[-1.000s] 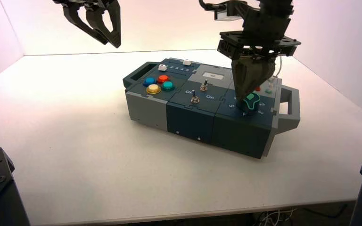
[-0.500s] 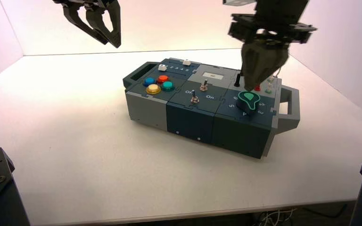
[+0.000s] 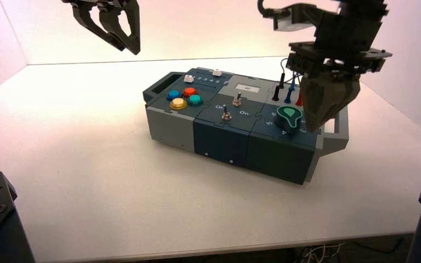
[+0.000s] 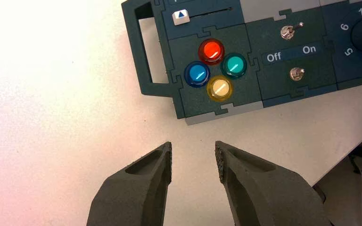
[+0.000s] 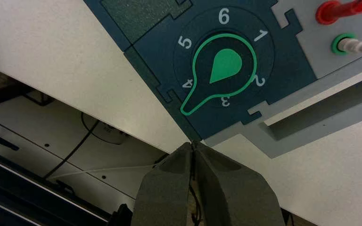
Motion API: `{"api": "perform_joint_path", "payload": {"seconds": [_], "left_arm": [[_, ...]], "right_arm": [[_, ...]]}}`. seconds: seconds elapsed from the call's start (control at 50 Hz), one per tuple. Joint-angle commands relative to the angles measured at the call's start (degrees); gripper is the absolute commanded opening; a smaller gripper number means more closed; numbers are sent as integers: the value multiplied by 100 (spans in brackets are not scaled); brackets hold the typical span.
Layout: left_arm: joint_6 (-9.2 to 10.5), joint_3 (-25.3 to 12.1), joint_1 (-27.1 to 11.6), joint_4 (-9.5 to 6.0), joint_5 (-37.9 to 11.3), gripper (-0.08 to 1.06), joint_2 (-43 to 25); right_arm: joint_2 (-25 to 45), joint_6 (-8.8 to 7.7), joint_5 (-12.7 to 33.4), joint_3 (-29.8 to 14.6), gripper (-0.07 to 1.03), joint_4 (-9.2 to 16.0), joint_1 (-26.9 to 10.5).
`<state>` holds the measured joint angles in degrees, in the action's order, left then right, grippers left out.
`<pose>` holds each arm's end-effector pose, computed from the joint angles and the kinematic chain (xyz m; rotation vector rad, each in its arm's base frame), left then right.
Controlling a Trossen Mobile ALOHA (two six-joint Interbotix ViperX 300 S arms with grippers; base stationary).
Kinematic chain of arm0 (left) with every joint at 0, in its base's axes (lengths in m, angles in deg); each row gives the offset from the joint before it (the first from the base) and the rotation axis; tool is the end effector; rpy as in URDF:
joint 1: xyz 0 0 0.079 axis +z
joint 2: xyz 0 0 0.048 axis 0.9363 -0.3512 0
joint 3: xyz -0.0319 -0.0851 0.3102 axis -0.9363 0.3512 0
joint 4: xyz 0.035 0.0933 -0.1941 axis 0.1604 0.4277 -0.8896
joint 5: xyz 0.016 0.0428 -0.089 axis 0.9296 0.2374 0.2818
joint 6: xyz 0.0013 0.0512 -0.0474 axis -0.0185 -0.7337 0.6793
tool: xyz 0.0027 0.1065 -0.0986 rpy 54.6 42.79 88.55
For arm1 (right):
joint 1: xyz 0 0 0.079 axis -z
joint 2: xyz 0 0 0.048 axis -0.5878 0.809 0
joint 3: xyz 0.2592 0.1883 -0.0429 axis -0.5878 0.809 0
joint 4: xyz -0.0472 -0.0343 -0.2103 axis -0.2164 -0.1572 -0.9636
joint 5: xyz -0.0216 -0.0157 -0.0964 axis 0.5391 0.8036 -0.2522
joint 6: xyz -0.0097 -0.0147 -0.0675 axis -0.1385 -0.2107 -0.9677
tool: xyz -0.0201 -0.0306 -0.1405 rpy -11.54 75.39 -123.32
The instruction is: Turn the knob to position 4.
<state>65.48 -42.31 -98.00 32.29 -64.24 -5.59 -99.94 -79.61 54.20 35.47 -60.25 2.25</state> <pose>0.2640 -0.1600 0.1068 0.3650 1.1303 -0.5734 0.1747 0.1515 0.0280 -0.2890 1.5671 0.4972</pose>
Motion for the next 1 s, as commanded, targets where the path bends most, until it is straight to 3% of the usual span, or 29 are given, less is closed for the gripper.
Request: {"api": "perform_joint_path", "payload": {"seconds": [0.02,0.36,1.0], "left_arm": [[-26,-149,-26,0,18,50,97],[-26,-149,-35,9,18,50,97],[-26,-158,-35,26,26,50,88]], "right_arm": [[70,9,-114,-88,-2,18,9],[396,9,-413,-281,-2,-18,9],[598,-18,-431,-431,-2,-70,9]]}}
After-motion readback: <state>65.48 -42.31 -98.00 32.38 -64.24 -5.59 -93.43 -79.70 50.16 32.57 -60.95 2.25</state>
